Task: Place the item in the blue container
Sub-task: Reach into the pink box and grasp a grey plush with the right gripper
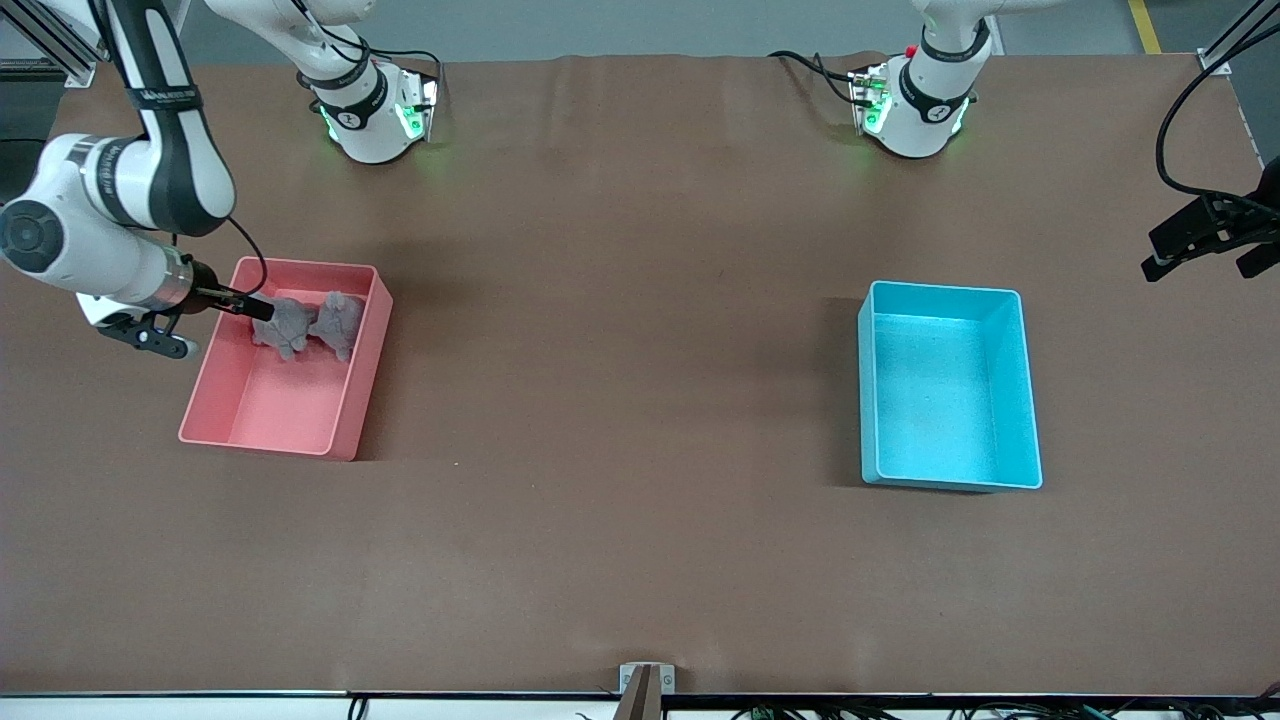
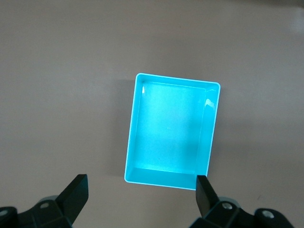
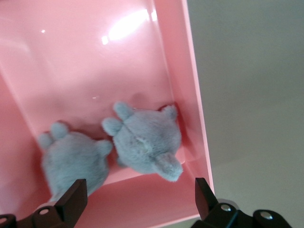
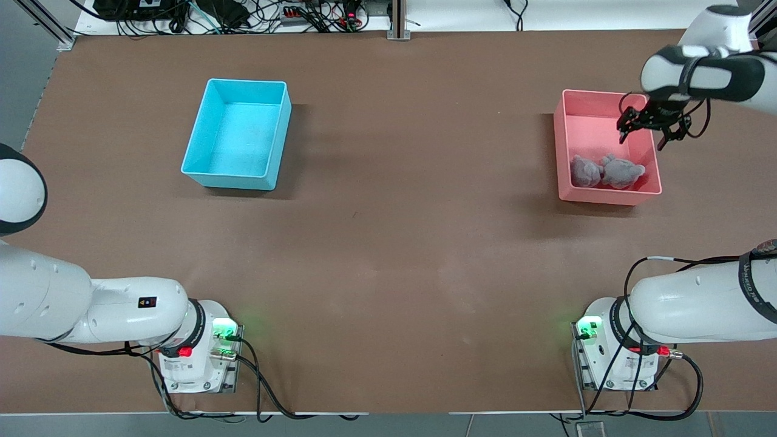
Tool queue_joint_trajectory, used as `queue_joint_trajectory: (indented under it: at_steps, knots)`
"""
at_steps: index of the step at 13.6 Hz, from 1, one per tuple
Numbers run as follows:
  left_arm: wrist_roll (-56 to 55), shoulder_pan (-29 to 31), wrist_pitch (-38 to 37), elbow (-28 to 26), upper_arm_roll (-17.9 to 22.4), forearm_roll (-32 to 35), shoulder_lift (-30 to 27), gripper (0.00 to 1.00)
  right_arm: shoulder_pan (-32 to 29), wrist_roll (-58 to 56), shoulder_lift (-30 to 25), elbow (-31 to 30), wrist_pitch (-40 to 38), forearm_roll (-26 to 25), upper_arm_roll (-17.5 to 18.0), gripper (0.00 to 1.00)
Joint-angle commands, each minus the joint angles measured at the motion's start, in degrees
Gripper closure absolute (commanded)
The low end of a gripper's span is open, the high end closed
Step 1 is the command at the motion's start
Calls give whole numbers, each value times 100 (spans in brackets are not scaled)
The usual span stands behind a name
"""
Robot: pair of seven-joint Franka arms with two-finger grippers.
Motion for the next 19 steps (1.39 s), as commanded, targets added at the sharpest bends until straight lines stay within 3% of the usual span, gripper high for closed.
queue_joint_trajectory:
  at_steps: [1,6,10,19]
  knots:
    - [91,35,-8,96,-18,5,45,0,32,591,-94,-272,199,-273,32,0]
    - [91,44,-8,96,-18,-3,45,0,532,2313,670,-237,656,-870,32,0]
    - [82,35,-8,96,-18,-3,45,0,393,2351,1022,-158,1007,-1319,23,0]
    - [82,44,-8,96,-18,-3,45,0,366,2360,1287,-158,999,-1346,23,2]
